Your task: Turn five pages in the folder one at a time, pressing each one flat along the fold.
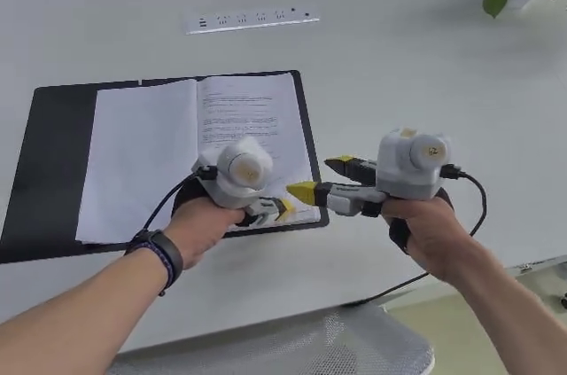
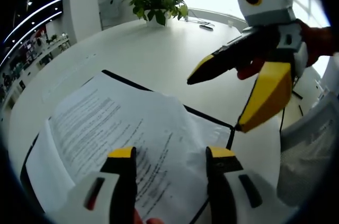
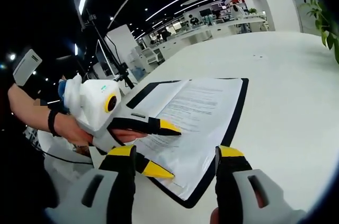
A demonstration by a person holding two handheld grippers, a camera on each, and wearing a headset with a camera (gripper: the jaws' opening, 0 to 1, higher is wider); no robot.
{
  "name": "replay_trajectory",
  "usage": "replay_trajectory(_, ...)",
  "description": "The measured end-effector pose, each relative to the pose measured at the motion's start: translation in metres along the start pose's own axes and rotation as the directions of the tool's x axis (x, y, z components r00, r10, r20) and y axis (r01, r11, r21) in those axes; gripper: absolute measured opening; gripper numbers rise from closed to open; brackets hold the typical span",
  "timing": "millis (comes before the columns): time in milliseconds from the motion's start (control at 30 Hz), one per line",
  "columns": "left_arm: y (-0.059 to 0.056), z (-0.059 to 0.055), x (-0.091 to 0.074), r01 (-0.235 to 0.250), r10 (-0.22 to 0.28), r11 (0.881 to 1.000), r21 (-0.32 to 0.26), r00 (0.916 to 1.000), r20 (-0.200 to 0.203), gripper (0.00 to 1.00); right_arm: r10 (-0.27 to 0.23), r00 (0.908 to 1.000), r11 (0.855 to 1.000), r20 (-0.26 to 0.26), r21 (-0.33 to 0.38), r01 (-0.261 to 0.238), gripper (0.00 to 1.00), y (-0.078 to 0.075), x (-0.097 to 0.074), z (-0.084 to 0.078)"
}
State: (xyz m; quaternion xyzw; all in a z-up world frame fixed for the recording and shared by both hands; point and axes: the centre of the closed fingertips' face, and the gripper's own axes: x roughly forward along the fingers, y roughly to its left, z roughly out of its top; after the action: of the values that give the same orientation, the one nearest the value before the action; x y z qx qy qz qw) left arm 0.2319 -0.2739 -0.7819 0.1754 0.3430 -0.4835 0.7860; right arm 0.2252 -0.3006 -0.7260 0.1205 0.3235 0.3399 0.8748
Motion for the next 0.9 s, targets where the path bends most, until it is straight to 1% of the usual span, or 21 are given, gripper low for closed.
replay_trajectory(200,0.000,0.001,-0.001,-0.002,0.002,1.000,-0.005,1.0000,0.001,0.52,0.030,0.9994,0.998,0.017,0.054,-0.031,0.56,-0.005,0.013,0.005)
replay_trajectory(400,0.001,0.002,0.000,-0.002,0.002,1.000,-0.008,1.0000,0.001,0.52,0.044,0.9990,0.995,0.010,0.087,-0.044,0.51,-0.011,0.023,0.002)
replay_trajectory(500,0.001,0.002,0.000,-0.002,0.002,1.000,-0.012,1.0000,0.001,0.53,0.054,0.9985,0.991,0.014,0.119,-0.055,0.49,-0.016,0.027,-0.001)
replay_trajectory(600,0.001,0.002,0.000,0.002,-0.002,1.000,-0.013,1.0000,-0.001,0.53,0.062,0.9980,0.989,0.016,0.137,-0.063,0.45,-0.016,0.027,-0.003)
replay_trajectory(667,0.001,0.002,0.000,0.005,-0.005,1.000,-0.015,1.0000,-0.001,0.54,0.069,0.9974,0.987,0.022,0.142,-0.071,0.41,-0.012,0.026,-0.001)
replay_trajectory(733,0.000,0.003,0.000,0.011,-0.011,1.000,-0.023,0.9999,-0.002,0.55,0.079,0.9961,0.985,0.039,0.149,-0.084,0.35,-0.008,0.025,0.001)
replay_trajectory(767,-0.002,0.003,0.000,0.015,-0.015,0.999,-0.036,0.9999,-0.001,0.56,0.076,0.9962,0.986,0.043,0.148,-0.082,0.32,-0.008,0.025,0.001)
replay_trajectory(833,-0.003,0.004,-0.001,0.017,-0.017,0.999,-0.042,0.9999,0.000,0.58,0.069,0.9965,0.987,0.047,0.144,-0.075,0.31,-0.008,0.024,0.000)
replay_trajectory(900,-0.005,0.004,-0.002,0.020,-0.020,0.999,-0.042,0.9998,0.001,0.60,0.070,0.9962,0.984,0.051,0.163,-0.078,0.29,-0.009,0.023,-0.002)
